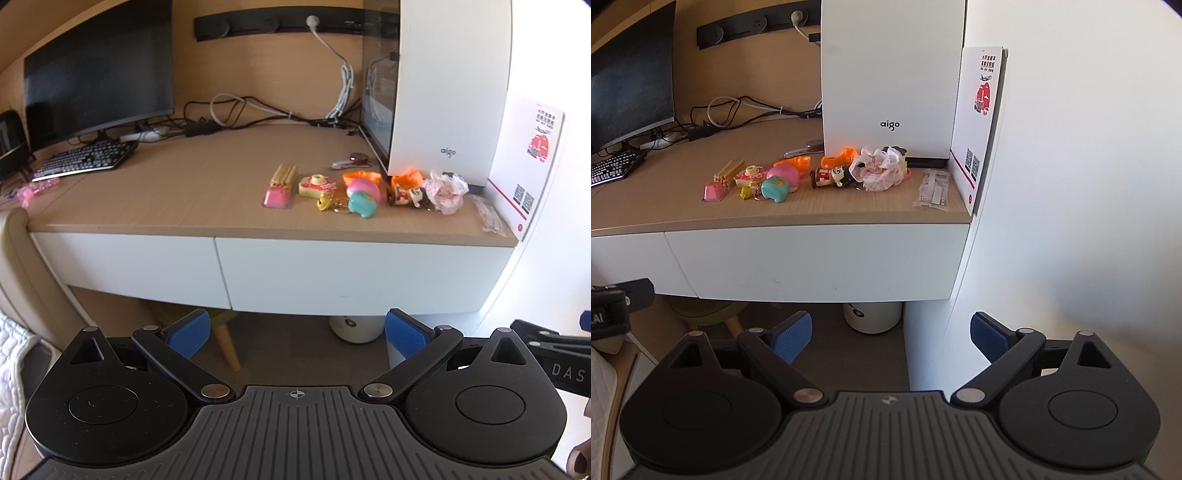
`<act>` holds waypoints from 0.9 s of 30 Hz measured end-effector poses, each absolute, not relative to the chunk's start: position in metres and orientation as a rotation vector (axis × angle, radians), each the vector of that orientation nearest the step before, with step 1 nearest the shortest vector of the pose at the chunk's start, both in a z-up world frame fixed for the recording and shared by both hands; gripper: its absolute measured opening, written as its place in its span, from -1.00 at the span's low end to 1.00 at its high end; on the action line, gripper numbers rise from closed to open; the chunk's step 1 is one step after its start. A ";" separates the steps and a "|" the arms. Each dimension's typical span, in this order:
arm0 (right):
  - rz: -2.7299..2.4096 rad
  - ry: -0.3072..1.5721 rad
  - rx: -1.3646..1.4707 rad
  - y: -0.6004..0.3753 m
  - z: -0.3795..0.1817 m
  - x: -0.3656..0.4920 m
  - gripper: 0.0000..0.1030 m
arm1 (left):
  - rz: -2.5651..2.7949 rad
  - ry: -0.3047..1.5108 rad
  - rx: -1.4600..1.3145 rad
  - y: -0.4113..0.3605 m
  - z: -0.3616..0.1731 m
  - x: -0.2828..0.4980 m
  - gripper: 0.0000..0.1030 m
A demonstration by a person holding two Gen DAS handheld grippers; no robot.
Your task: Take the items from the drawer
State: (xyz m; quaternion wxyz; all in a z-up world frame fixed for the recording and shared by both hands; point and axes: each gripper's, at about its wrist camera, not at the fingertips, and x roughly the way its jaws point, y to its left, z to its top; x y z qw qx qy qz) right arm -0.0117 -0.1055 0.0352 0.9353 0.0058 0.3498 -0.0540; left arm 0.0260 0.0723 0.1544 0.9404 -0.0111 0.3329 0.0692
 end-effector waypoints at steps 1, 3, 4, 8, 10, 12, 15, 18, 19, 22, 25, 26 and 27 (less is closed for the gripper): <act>-0.106 0.711 0.012 -0.105 0.037 -0.012 0.82 | 0.142 0.678 -0.024 0.072 0.155 0.026 1.00; -0.099 0.701 0.007 -0.102 0.041 -0.012 0.82 | 0.142 0.671 -0.027 0.073 0.155 0.026 1.00; -0.096 0.697 0.005 -0.101 0.042 -0.013 0.82 | 0.143 0.674 -0.026 0.073 0.154 0.026 1.00; -0.084 0.712 0.009 -0.099 0.041 -0.013 0.82 | 0.134 0.700 -0.013 0.071 0.148 0.025 1.00; -0.073 0.718 0.021 -0.098 0.042 -0.013 0.82 | 0.130 0.709 -0.009 0.070 0.145 0.022 1.00; -0.069 0.715 0.016 -0.096 0.043 -0.013 0.82 | 0.127 0.718 -0.006 0.069 0.143 0.021 1.00; -0.066 0.733 0.005 -0.094 0.040 -0.012 0.82 | 0.125 0.722 -0.002 0.067 0.142 0.020 1.00; -0.064 0.749 0.003 -0.093 0.037 -0.012 0.82 | 0.122 0.726 0.007 0.066 0.142 0.021 1.00; -0.062 0.748 0.002 -0.092 0.037 -0.012 0.82 | 0.122 0.727 0.008 0.066 0.142 0.021 1.00; -0.061 0.742 -0.005 -0.092 0.038 -0.013 0.82 | 0.123 0.729 0.008 0.067 0.142 0.022 1.00; -0.061 0.747 -0.007 -0.092 0.037 -0.012 0.82 | 0.119 0.730 0.010 0.067 0.141 0.023 1.00; -0.062 0.749 -0.007 -0.093 0.036 -0.012 0.82 | 0.116 0.732 0.011 0.067 0.141 0.024 1.00; -0.063 0.750 -0.004 -0.093 0.036 -0.012 0.82 | 0.113 0.735 0.010 0.066 0.140 0.024 1.00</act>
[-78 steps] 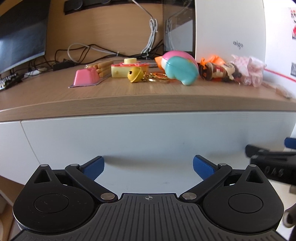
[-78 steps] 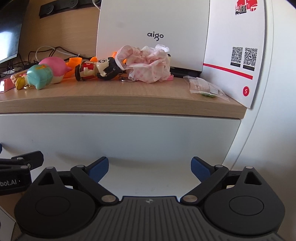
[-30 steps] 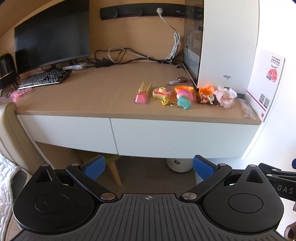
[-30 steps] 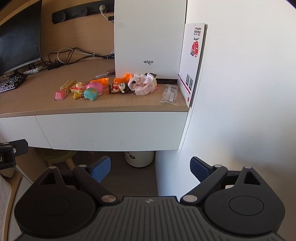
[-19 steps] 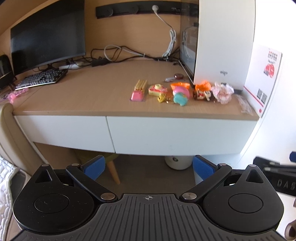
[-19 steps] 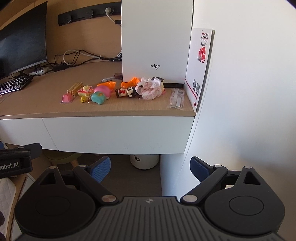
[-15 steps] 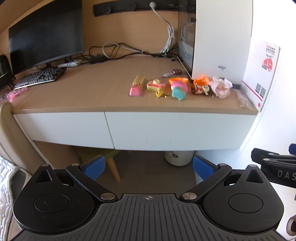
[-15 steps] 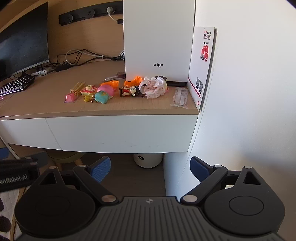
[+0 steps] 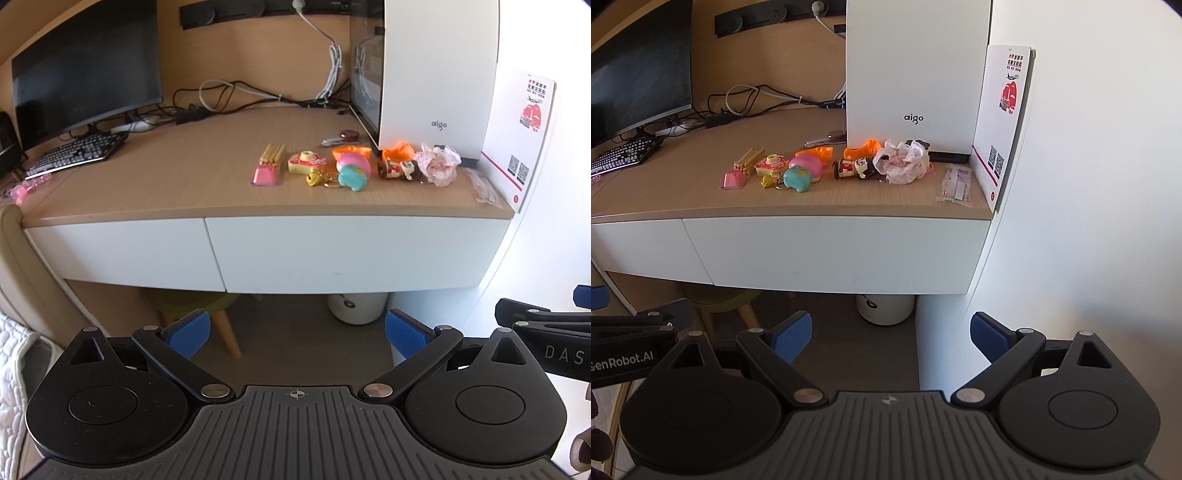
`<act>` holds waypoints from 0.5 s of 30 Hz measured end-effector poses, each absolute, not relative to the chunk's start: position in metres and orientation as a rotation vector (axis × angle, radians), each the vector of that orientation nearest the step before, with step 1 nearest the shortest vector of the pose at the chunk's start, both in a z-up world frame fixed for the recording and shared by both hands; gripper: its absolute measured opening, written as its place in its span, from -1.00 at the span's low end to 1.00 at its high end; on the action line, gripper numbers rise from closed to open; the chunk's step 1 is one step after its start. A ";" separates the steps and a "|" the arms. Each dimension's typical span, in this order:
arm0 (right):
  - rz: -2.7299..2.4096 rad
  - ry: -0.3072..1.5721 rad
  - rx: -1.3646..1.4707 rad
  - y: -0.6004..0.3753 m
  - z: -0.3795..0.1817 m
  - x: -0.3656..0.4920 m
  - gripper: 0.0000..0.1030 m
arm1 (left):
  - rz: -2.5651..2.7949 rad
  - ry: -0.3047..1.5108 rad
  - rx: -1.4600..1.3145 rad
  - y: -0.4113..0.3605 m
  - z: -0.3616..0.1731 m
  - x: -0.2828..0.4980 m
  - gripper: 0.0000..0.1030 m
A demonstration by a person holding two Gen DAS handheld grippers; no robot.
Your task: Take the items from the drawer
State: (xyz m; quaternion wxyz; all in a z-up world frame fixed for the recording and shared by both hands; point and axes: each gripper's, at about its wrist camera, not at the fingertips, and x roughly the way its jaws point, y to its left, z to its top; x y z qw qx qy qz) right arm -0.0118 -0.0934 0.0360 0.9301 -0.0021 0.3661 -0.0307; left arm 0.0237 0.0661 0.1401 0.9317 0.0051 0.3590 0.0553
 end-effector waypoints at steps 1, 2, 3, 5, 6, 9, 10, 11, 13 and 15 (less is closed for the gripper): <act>-0.064 0.751 -0.002 -0.094 0.036 -0.012 0.82 | 0.111 0.737 0.010 0.066 0.140 0.024 1.00; -0.064 0.752 -0.001 -0.094 0.036 -0.012 0.82 | 0.109 0.739 0.010 0.066 0.139 0.024 1.00; -0.064 0.753 0.002 -0.095 0.035 -0.012 0.82 | 0.109 0.740 0.010 0.065 0.139 0.024 1.00; -0.061 0.756 0.006 -0.095 0.035 -0.011 0.82 | 0.109 0.741 0.009 0.065 0.138 0.025 1.00; -0.061 0.757 0.006 -0.096 0.035 -0.011 0.82 | 0.109 0.741 0.009 0.065 0.138 0.025 1.00; -0.062 0.759 0.006 -0.096 0.034 -0.011 0.82 | 0.105 0.743 0.011 0.065 0.138 0.025 1.00; -0.061 0.759 0.007 -0.096 0.034 -0.011 0.82 | 0.103 0.745 0.012 0.065 0.138 0.026 1.00; -0.061 0.759 0.006 -0.096 0.033 -0.011 0.82 | 0.102 0.747 0.012 0.064 0.137 0.026 1.00; -0.061 0.761 0.007 -0.096 0.033 -0.011 0.82 | 0.099 0.749 0.011 0.064 0.137 0.027 1.00; -0.060 0.763 0.008 -0.096 0.033 -0.011 0.82 | 0.098 0.749 0.011 0.063 0.137 0.027 1.00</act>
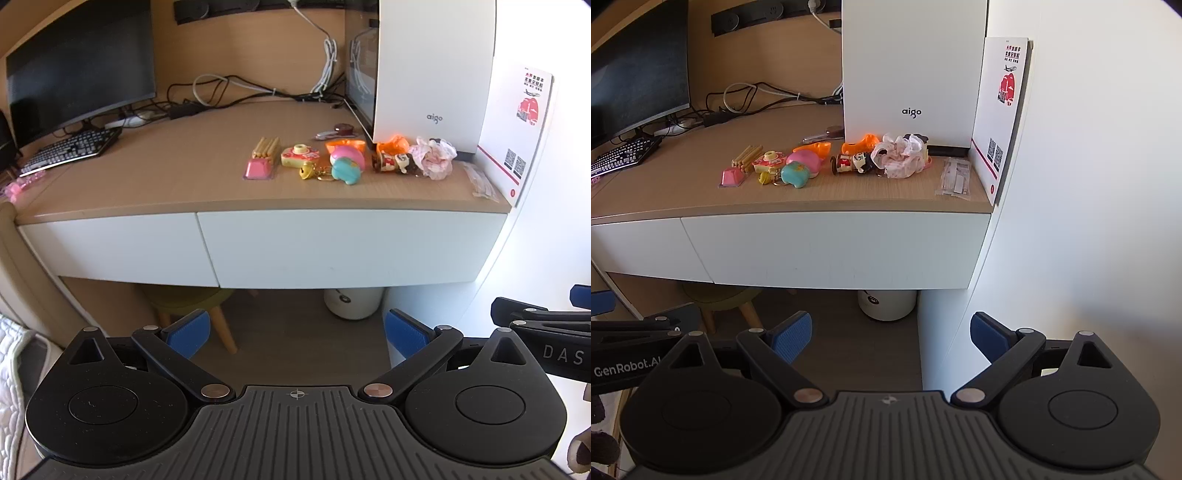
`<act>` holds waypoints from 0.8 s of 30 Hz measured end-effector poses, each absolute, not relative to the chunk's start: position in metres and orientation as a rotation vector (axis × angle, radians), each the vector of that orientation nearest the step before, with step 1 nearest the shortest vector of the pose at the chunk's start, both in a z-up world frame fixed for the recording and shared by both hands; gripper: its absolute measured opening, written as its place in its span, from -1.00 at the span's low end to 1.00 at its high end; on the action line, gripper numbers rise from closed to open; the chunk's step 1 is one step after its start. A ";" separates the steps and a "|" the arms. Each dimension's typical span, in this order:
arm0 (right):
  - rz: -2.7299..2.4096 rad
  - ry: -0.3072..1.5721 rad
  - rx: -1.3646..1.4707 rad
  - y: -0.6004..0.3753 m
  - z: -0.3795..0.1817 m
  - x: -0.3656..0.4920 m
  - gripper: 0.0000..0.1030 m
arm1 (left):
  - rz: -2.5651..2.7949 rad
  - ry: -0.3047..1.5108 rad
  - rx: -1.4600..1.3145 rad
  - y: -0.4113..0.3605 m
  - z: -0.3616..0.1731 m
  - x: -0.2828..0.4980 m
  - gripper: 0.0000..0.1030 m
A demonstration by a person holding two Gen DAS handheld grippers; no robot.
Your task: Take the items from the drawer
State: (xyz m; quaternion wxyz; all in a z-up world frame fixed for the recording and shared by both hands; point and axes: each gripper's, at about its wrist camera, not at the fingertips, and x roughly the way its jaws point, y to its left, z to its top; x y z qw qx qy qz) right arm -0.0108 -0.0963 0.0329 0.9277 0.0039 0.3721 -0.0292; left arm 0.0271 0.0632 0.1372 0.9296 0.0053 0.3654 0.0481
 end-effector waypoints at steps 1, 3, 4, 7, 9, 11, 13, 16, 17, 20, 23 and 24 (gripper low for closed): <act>-0.060 0.762 0.008 -0.097 0.033 -0.011 0.82 | 0.098 0.749 0.010 0.063 0.137 0.027 1.00; -0.061 0.762 0.009 -0.097 0.033 -0.011 0.82 | 0.097 0.749 0.010 0.063 0.138 0.028 1.00; -0.062 0.762 0.009 -0.098 0.033 -0.010 0.82 | 0.096 0.749 0.010 0.063 0.138 0.028 1.00; -0.065 0.763 0.012 -0.099 0.032 -0.010 0.82 | 0.095 0.751 0.011 0.062 0.137 0.029 1.00; -0.066 0.765 0.016 -0.100 0.032 -0.010 0.82 | 0.094 0.752 0.011 0.061 0.137 0.029 1.00; -0.066 0.766 0.018 -0.101 0.032 -0.010 0.82 | 0.095 0.752 0.011 0.061 0.137 0.029 1.00; -0.066 0.765 0.017 -0.101 0.032 -0.010 0.82 | 0.096 0.752 0.011 0.061 0.137 0.029 1.00; -0.067 0.765 0.017 -0.101 0.032 -0.010 0.82 | 0.095 0.752 0.010 0.061 0.137 0.029 1.00; -0.067 0.765 0.017 -0.101 0.032 -0.010 0.82 | 0.095 0.752 0.011 0.060 0.137 0.029 1.00; -0.067 0.765 0.017 -0.101 0.031 -0.010 0.82 | 0.094 0.752 0.011 0.061 0.138 0.030 1.00; -0.066 0.765 0.016 -0.101 0.031 -0.010 0.82 | 0.094 0.752 0.011 0.061 0.137 0.030 1.00; -0.066 0.765 0.017 -0.102 0.031 -0.010 0.82 | 0.094 0.752 0.011 0.061 0.137 0.030 1.00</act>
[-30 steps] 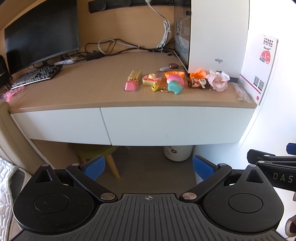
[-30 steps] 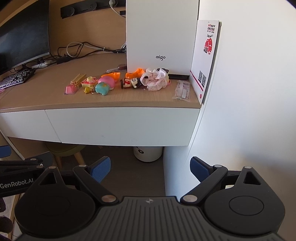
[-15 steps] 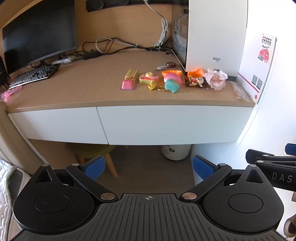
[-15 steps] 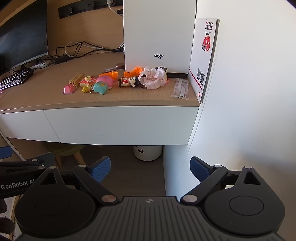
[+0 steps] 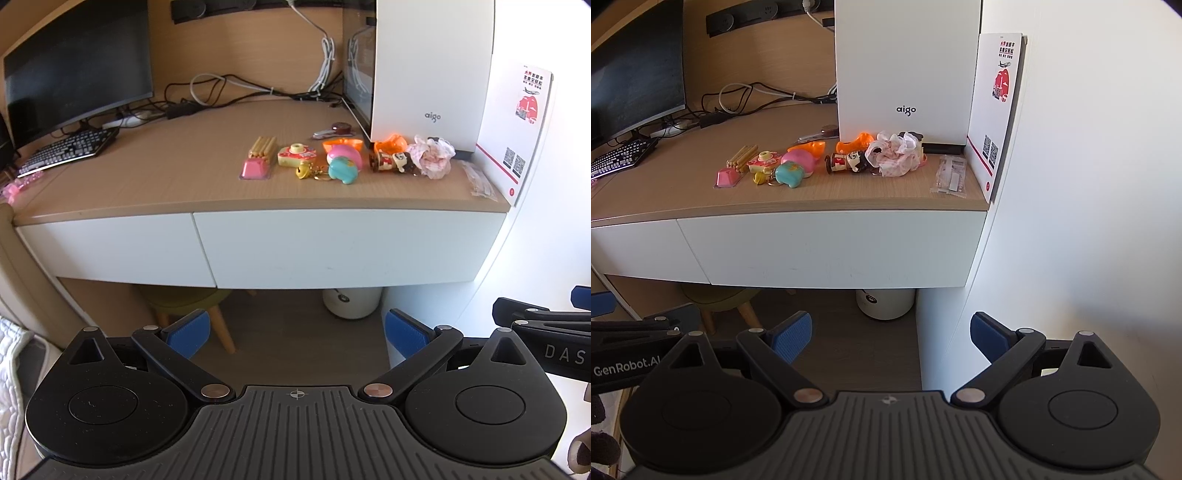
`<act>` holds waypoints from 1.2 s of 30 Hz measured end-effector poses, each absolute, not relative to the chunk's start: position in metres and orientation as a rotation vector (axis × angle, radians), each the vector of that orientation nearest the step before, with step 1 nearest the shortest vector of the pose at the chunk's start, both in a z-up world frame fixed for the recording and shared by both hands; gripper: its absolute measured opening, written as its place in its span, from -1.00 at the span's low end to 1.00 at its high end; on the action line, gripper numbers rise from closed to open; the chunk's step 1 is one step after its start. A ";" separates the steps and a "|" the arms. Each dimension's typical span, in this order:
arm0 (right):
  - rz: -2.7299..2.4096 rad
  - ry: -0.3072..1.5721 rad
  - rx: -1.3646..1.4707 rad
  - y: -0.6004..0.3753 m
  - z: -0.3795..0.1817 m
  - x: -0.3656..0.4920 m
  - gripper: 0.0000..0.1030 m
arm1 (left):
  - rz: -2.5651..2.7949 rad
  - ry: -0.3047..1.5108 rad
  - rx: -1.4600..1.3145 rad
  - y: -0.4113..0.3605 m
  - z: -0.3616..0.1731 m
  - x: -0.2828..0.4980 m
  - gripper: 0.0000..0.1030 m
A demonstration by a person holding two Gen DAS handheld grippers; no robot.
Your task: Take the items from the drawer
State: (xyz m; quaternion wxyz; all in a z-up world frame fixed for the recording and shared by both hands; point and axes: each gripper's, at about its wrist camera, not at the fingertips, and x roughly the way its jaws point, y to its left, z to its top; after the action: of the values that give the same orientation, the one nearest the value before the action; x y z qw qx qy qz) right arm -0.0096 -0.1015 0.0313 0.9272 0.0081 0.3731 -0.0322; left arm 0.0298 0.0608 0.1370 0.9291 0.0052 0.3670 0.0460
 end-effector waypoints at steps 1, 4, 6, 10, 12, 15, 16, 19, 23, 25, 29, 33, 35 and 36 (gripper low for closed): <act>-0.066 0.765 0.017 -0.101 0.031 -0.010 0.82 | 0.095 0.751 0.011 0.061 0.137 0.030 1.00; -0.065 0.765 0.016 -0.102 0.031 -0.010 0.82 | 0.094 0.752 0.011 0.061 0.137 0.030 1.00; -0.065 0.766 0.017 -0.101 0.031 -0.010 0.82 | 0.093 0.753 0.012 0.061 0.137 0.030 1.00; -0.065 0.766 0.017 -0.101 0.031 -0.010 0.82 | 0.094 0.756 0.009 0.061 0.136 0.030 1.00; -0.066 0.766 0.017 -0.101 0.031 -0.010 0.82 | 0.095 0.756 0.009 0.061 0.136 0.030 1.00; -0.066 0.766 0.017 -0.101 0.030 -0.010 0.82 | 0.094 0.756 0.009 0.062 0.136 0.030 1.00; -0.066 0.766 0.017 -0.101 0.030 -0.010 0.82 | 0.094 0.756 0.009 0.062 0.136 0.030 1.00; -0.066 0.766 0.017 -0.100 0.030 -0.010 0.82 | 0.093 0.756 0.010 0.062 0.136 0.030 1.00; -0.067 0.767 0.018 -0.100 0.030 -0.010 0.82 | 0.092 0.756 0.010 0.062 0.136 0.030 1.00; -0.067 0.767 0.018 -0.100 0.029 -0.011 0.82 | 0.094 0.757 0.008 0.063 0.136 0.030 1.00; -0.067 0.768 0.018 -0.101 0.029 -0.011 0.82 | 0.098 0.757 0.005 0.064 0.135 0.029 1.00; -0.066 0.767 0.018 -0.101 0.028 -0.011 0.82 | 0.099 0.757 0.004 0.064 0.135 0.029 1.00; -0.066 0.768 0.018 -0.101 0.029 -0.010 0.82 | 0.100 0.758 0.004 0.064 0.135 0.029 1.00; -0.066 0.768 0.018 -0.101 0.029 -0.010 0.82 | 0.100 0.758 0.004 0.064 0.135 0.029 1.00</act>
State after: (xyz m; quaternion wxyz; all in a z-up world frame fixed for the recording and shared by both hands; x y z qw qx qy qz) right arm -0.0103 -0.1010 0.0287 0.9266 0.0086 0.3745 -0.0322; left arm 0.0294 0.0638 0.1351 0.9278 0.0018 0.3698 0.0486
